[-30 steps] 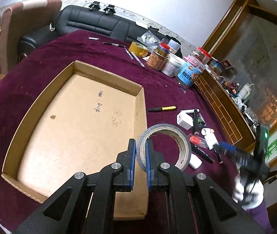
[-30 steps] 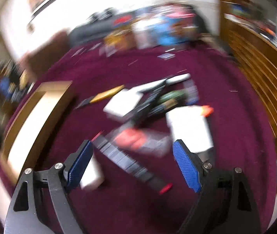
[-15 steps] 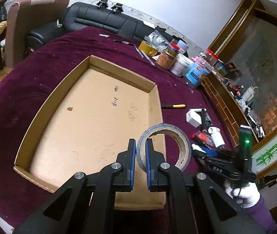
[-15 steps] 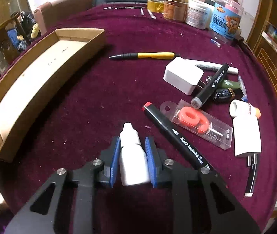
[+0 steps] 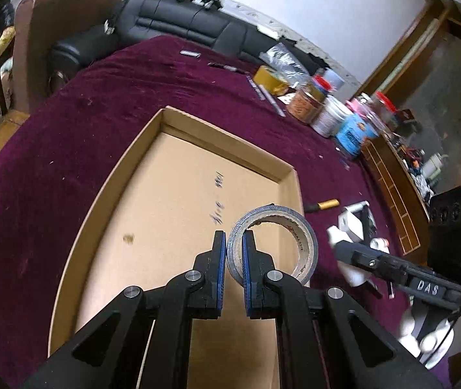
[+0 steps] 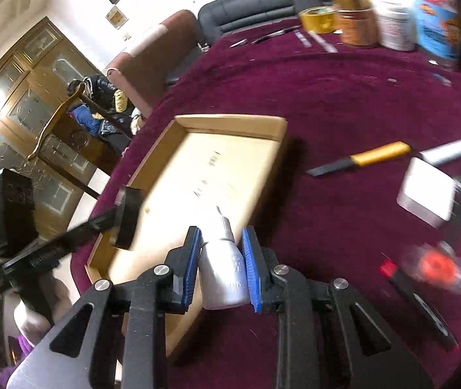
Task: Organize rigid objects
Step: 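Carry the tape roll over the tray with left tool while right grasps dropper bottle, then release the tape roll in the tray with left tool while right sets bottle there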
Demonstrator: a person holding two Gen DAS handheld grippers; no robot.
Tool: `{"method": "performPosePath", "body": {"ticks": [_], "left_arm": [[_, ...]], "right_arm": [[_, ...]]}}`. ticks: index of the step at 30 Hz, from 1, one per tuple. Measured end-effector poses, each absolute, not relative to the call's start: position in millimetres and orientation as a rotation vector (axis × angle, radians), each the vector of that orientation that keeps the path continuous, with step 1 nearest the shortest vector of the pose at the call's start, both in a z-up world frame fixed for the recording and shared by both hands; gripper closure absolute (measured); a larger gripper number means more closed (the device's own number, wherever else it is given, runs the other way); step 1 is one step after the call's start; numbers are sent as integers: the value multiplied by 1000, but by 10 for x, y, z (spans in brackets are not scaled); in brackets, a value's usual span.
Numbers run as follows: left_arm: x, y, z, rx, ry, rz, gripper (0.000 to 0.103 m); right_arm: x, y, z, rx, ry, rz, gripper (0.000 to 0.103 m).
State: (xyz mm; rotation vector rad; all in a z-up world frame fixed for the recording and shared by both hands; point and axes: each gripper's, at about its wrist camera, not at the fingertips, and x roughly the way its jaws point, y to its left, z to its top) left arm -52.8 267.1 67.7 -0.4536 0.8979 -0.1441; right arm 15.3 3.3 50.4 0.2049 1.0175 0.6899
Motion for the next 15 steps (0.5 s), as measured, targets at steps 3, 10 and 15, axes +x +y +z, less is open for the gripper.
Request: {"method": "performPosePath", "body": {"ticks": [3, 10, 15], "left_arm": [[-276, 2760, 560, -488, 941, -133, 96], [200, 2895, 109, -562, 1064, -108, 96], [322, 2939, 92, -592, 1039, -114, 95]], "right_arm": [[393, 385, 425, 213, 1048, 687, 79], [734, 722, 258, 167, 1069, 602, 79], [867, 791, 122, 136, 1095, 564, 79]]}}
